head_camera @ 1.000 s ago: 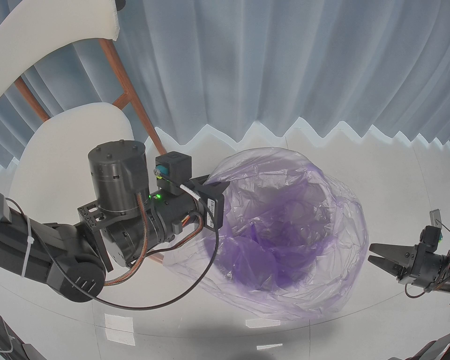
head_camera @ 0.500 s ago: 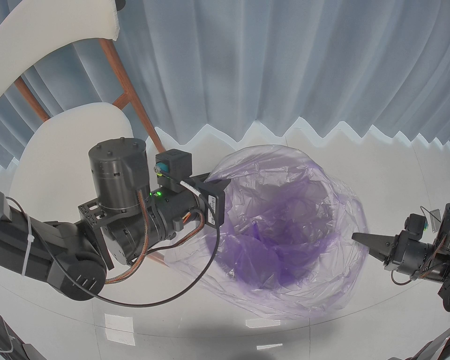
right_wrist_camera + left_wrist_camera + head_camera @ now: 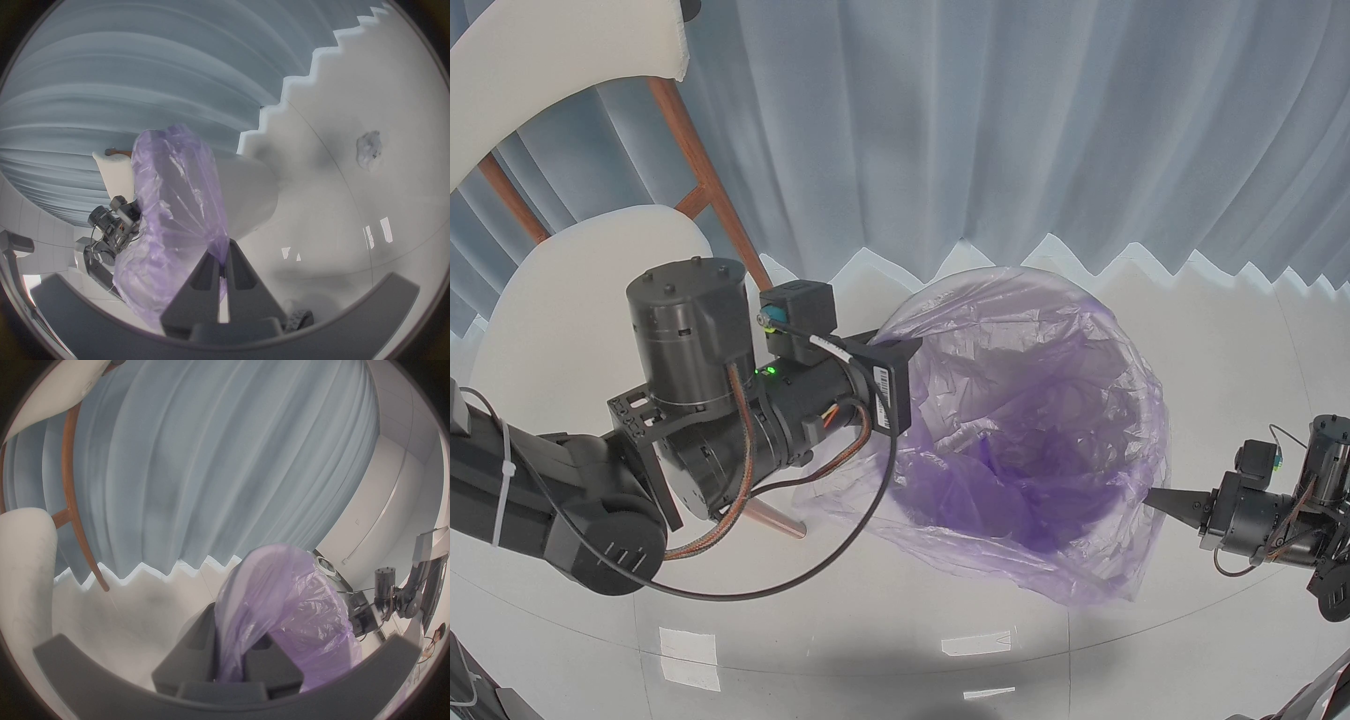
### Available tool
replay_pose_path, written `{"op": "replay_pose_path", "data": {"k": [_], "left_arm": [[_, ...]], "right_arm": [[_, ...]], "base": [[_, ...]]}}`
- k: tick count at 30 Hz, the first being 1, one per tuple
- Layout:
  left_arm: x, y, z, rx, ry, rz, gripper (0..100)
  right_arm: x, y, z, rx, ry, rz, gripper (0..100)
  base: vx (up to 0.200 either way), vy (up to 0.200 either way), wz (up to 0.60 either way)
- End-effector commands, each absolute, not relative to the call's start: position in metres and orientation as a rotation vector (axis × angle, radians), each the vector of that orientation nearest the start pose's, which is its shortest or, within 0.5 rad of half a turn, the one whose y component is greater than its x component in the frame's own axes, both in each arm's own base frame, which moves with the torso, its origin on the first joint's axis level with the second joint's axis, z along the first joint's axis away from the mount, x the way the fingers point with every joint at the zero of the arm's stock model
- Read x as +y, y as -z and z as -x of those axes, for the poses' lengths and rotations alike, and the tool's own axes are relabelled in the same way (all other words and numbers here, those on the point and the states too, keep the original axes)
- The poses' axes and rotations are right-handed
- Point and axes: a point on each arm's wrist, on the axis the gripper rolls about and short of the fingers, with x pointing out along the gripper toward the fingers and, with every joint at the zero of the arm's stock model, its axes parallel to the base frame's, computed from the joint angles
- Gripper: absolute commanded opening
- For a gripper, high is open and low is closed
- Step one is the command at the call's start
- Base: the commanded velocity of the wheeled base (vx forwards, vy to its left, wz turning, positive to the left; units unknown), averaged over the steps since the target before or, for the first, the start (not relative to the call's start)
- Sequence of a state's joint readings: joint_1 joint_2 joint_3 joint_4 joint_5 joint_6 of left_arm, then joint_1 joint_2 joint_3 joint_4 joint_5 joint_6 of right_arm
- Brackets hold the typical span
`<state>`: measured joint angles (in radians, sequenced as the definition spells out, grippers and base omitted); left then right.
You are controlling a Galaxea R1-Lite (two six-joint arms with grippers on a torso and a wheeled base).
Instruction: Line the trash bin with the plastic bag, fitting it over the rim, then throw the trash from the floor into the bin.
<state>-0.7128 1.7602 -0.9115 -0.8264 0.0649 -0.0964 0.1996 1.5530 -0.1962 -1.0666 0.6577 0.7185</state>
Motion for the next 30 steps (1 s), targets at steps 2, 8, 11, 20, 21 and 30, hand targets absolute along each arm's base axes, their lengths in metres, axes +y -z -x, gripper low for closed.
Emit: {"op": "replay_pose_path", "data": {"k": [2,8,11,20,21,30], "left_arm": [[-0.219,-0.216,-0.251,0.043,0.654,0.112,0],[-0.22,-0.22,-0.252,0.035,0.655,0.131,0],[-0.221,-0.227,-0.254,0.023,0.645,0.176,0],[-0.222,-0.226,-0.253,0.045,0.621,0.175,0],[-0.222,-0.225,-0.254,0.047,0.617,0.174,0],[-0.221,-0.222,-0.269,0.081,0.495,0.15,0]], "right_arm": [[0.056,-0.105,-0.214,0.589,-0.674,-0.736,0],[0.058,-0.104,-0.228,0.545,-0.672,-0.727,0],[0.058,-0.102,-0.23,0.542,-0.653,-0.727,0],[0.058,-0.109,-0.226,0.494,-0.658,-0.72,100],[0.056,-0.108,-0.221,0.498,-0.655,-0.721,100],[0.039,-0.112,-0.168,0.493,-0.603,-0.778,100]], "base": [[0.0,0.0,0.0],[0.0,0.0,0.0],[0.0,0.0,0.0],[0.0,0.0,0.0],[0.0,0.0,0.0],[0.0,0.0,0.0]]}}
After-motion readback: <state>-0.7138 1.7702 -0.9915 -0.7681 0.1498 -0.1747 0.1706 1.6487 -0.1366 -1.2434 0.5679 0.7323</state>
